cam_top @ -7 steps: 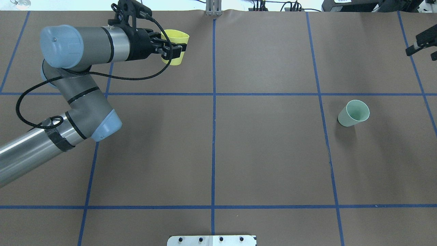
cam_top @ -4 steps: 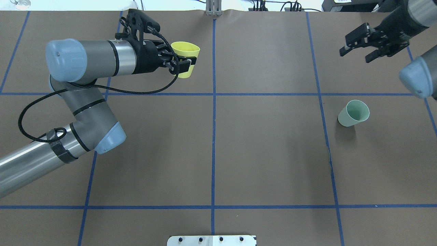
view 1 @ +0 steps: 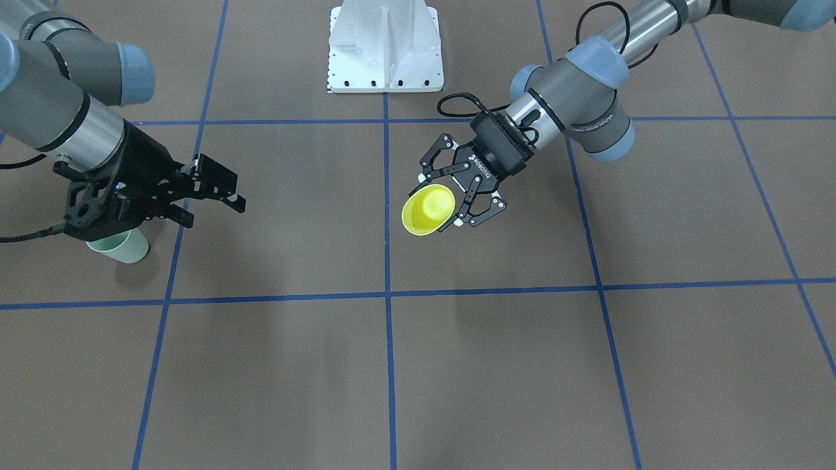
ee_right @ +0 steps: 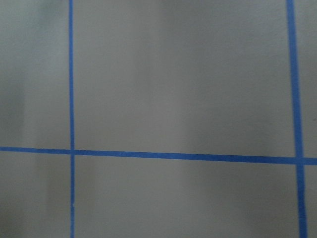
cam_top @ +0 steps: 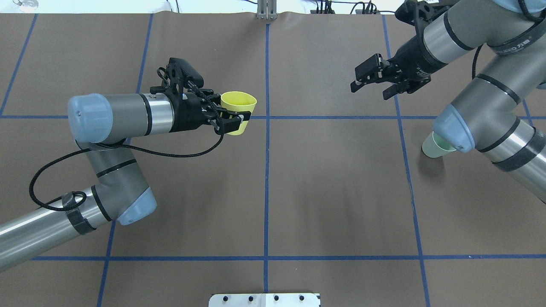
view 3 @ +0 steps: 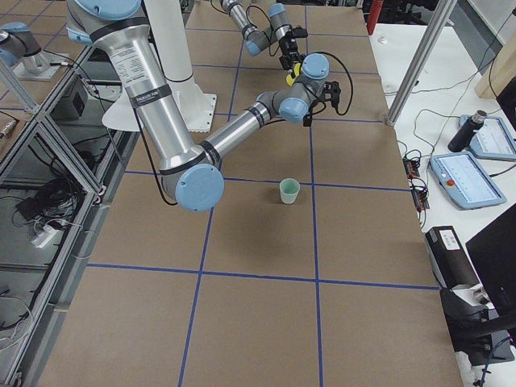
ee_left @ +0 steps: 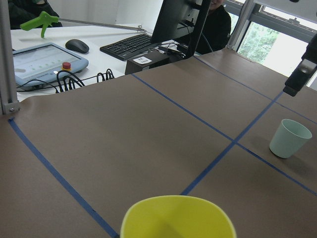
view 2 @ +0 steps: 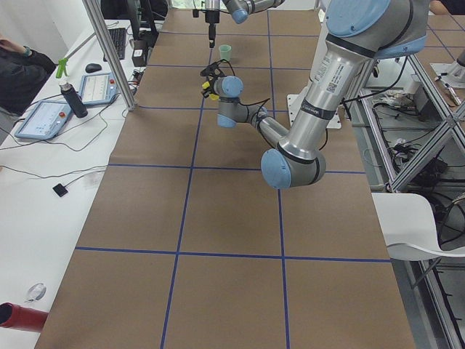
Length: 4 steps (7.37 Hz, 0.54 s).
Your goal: Transfer and stack yellow cup on green cup
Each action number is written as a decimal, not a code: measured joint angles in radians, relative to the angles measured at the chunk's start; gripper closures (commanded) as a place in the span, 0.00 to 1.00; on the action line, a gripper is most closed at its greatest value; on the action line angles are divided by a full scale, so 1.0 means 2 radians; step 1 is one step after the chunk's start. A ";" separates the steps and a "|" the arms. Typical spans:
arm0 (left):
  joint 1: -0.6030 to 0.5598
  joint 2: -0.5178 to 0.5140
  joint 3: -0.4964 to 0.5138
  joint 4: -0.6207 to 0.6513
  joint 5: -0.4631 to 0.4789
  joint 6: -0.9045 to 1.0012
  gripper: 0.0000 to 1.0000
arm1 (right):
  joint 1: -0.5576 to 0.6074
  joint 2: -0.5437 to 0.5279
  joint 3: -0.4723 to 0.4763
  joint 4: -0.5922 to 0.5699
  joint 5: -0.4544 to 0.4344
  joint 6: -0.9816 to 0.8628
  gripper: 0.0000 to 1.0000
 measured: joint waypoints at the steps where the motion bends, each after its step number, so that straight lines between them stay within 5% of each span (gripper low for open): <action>1: 0.010 -0.001 0.000 -0.003 0.000 0.000 1.00 | -0.005 0.008 0.003 0.000 0.012 0.002 0.01; 4: 0.027 -0.004 -0.001 -0.004 0.001 0.001 1.00 | -0.039 0.039 0.002 -0.001 0.036 0.005 0.01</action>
